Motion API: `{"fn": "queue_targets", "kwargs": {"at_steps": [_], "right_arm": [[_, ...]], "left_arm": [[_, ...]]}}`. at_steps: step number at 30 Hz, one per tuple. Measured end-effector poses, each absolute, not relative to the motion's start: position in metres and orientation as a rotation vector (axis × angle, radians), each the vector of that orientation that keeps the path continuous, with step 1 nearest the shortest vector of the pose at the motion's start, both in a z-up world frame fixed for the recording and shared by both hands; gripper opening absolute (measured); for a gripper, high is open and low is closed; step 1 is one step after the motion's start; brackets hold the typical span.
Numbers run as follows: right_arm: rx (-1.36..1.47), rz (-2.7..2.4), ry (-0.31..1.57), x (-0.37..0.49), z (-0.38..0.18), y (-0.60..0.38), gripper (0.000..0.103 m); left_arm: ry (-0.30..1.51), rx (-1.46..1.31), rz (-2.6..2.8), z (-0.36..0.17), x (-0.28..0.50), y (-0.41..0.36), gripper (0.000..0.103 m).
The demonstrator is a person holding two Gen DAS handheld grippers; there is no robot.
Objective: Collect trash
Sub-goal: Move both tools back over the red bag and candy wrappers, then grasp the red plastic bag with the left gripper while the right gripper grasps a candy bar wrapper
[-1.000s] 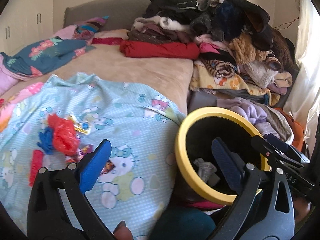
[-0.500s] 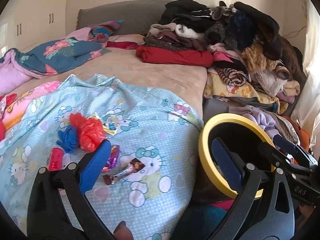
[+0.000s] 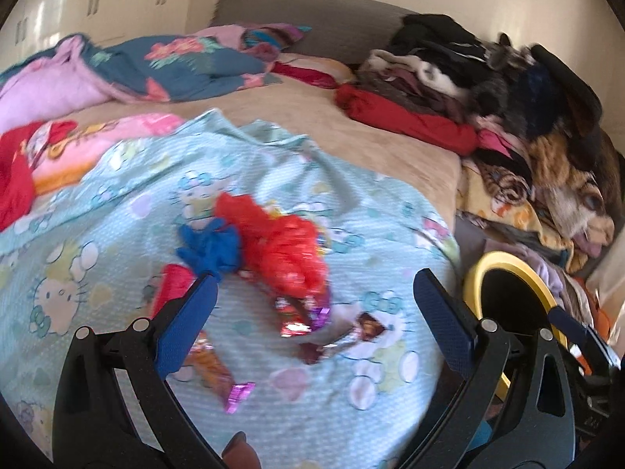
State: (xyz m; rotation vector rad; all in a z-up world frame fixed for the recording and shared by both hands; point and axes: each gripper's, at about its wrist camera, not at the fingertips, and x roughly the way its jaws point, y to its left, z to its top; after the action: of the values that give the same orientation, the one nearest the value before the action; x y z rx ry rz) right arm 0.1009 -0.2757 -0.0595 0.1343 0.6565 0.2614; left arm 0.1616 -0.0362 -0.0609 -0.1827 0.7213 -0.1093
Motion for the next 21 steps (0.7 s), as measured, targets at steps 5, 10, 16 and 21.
{"fn": "queue_targets", "kwargs": {"at_steps": [5,10,16,21], "right_arm": [[0.112,0.303,0.693,0.115,-0.067,-0.249,0.087],[0.1,0.333,0.734,0.133,-0.078,-0.227,0.087],[0.13,0.35,0.832,0.159,-0.104,-0.21,0.086],[0.211,0.358,0.949,0.182,-0.129,-0.205,0.071]], "left_arm": [[0.725,-0.244,-0.071,-0.066,0.167,-0.005,0.092],[0.728,-0.287,-0.071,-0.069,0.17,0.012,0.092],[0.744,-0.35,-0.135,-0.072,0.179,0.015,0.079],[0.769,-0.384,-0.184,-0.074,0.194,0.01,0.07]]}}
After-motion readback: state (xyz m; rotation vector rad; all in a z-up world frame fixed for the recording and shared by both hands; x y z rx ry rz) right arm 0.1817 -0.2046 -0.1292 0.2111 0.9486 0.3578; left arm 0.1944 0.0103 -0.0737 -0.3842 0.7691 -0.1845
